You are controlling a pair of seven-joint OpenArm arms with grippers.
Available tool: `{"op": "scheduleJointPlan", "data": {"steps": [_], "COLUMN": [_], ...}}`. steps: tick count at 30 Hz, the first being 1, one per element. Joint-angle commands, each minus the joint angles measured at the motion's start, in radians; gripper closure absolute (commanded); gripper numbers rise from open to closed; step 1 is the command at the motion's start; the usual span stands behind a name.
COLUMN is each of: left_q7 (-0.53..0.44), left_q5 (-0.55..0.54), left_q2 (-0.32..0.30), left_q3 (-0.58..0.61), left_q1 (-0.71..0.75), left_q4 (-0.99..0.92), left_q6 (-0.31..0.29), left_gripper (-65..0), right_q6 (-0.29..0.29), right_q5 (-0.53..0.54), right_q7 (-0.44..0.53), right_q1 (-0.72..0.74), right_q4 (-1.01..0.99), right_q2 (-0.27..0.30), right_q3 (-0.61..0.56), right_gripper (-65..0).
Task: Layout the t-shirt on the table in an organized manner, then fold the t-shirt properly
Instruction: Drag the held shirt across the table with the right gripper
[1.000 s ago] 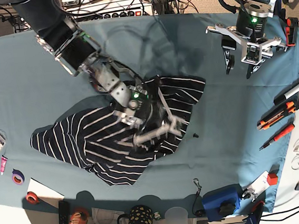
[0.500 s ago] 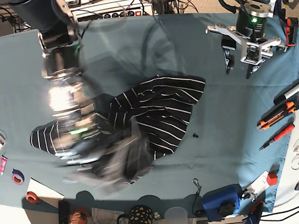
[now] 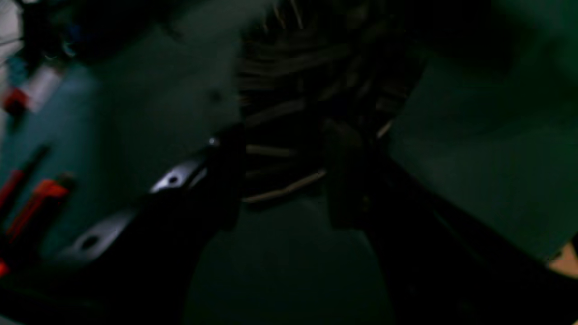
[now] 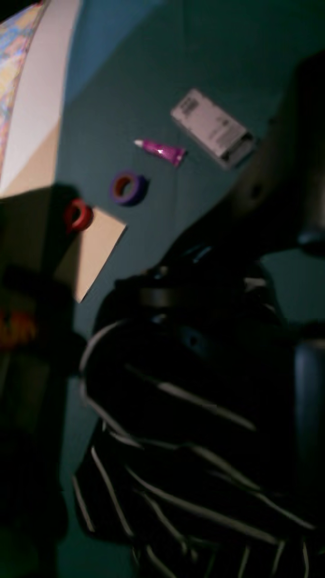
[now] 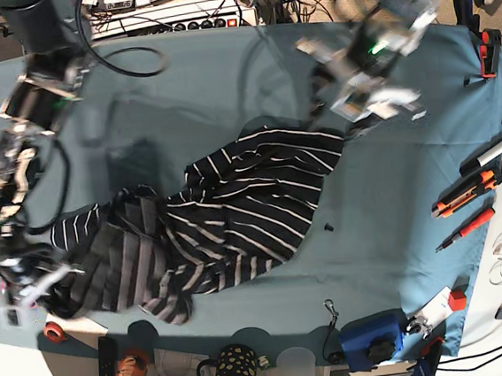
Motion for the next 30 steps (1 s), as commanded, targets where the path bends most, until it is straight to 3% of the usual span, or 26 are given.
{"op": "scheduleJointPlan", "data": {"steps": [1,8,11,14,23,27,30], "left_q7": [-0.048,-0.050,-0.046,-0.043,-0.035,-0.030,0.025], "left_q5": [0.012,0.134,0.170,0.205,0.212,0.212,0.203], "left_q2": [-0.002,-0.005,-0.005,-0.005,-0.005,-0.005,-0.004], "left_q3": [0.021,0.172,0.225,0.268,0.313,0.313,0.313], "left_q1": [-0.031,-0.217,-0.264,-0.292,-0.381,-0.427,-0.454], "left_q4": [-0.021,-0.243,-0.271,-0.294,-0.491,-0.556,-0.565], "left_q6": [0.009,-0.030,-0.055,-0.079,-0.074,-0.015,-0.023], "left_gripper": [-29.5,-37.3,-37.6,-37.6,-37.6,-37.6,-35.6], "right_q6": [0.002,0.001,0.002,0.002,0.002,0.002,0.002], "right_q5": [0.019,0.056,0.055,0.055,0.055,0.055,0.055], "right_q7": [0.023,0.049,0.043,0.029,0.014,0.011,0.012], "right_q1": [0.024,0.024,0.024,0.024,0.024,0.024,0.024], "right_q4": [-0.014,-0.166,-0.193,-0.193,-0.193,-0.193,-0.193], "right_q2": [0.033,0.125,0.146,0.148,0.148,0.148,0.148], "right_q3": [0.003,0.003,0.003,0.003,0.003,0.003,0.003], "right_gripper": [0.0,0.0,0.0,0.0,0.0,0.0,0.0]}}
